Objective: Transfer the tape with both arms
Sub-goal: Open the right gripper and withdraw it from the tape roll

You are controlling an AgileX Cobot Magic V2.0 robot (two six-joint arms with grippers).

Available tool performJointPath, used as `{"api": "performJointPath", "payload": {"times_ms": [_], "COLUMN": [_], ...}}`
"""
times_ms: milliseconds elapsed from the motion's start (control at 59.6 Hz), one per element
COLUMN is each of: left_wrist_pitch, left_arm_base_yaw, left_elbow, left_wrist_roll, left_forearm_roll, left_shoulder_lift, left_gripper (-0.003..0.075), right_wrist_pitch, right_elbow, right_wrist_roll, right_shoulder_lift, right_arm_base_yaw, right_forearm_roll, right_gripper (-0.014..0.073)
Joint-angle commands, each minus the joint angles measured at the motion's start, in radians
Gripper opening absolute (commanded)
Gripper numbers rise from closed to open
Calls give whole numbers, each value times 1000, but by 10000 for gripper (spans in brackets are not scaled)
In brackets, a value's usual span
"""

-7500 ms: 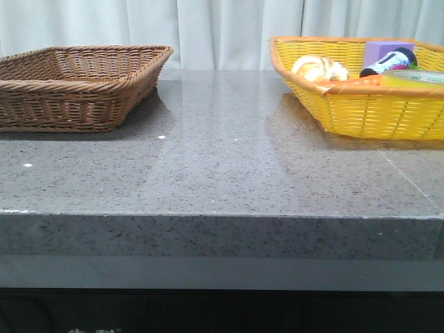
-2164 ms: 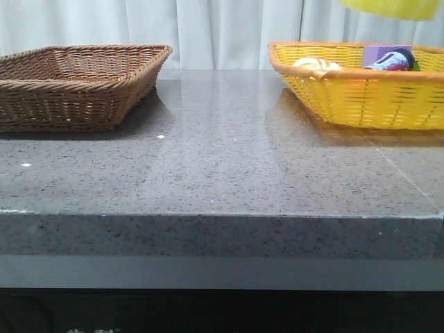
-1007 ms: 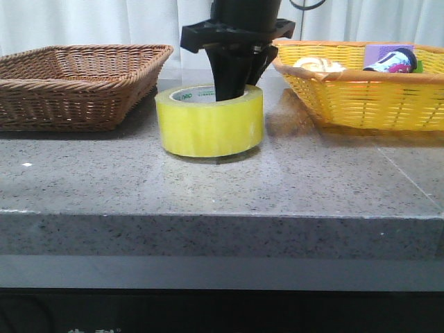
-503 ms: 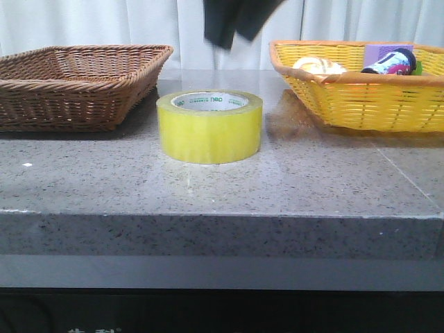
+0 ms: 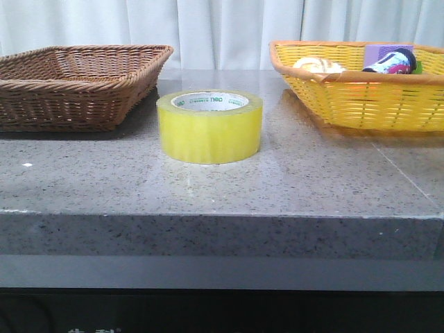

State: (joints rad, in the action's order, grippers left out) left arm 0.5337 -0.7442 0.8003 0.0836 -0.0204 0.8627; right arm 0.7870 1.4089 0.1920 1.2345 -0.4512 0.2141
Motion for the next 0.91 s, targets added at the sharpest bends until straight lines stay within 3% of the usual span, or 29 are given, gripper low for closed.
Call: {"api": "performJointPath", "payload": {"times_ms": [0,403,638,889], "left_wrist_pitch": [-68,-68,-71,132], "left_arm_base_yaw": [-9,-9,-9,-9], "left_elbow": [31,31,58,278], "left_wrist_roll": [0,-4,-156,-333], "left_forearm_roll": [-9,14,20,20], "left_shoulder_lift": [-5,-5,12,168], "left_gripper": [511,511,511,512], "right_wrist_pitch": [-147,-141,-60,-24], "right_elbow": [-93,-405,-429,-429], "right_wrist_roll": [0,0,0,0], "right_shoulder_lift": [-130,-475,-508,-508], "right_arm_base_yaw": [7,7,7,7], "right_forearm_roll": [25,37,37,37], "right_gripper": [432,432,432,432]}}
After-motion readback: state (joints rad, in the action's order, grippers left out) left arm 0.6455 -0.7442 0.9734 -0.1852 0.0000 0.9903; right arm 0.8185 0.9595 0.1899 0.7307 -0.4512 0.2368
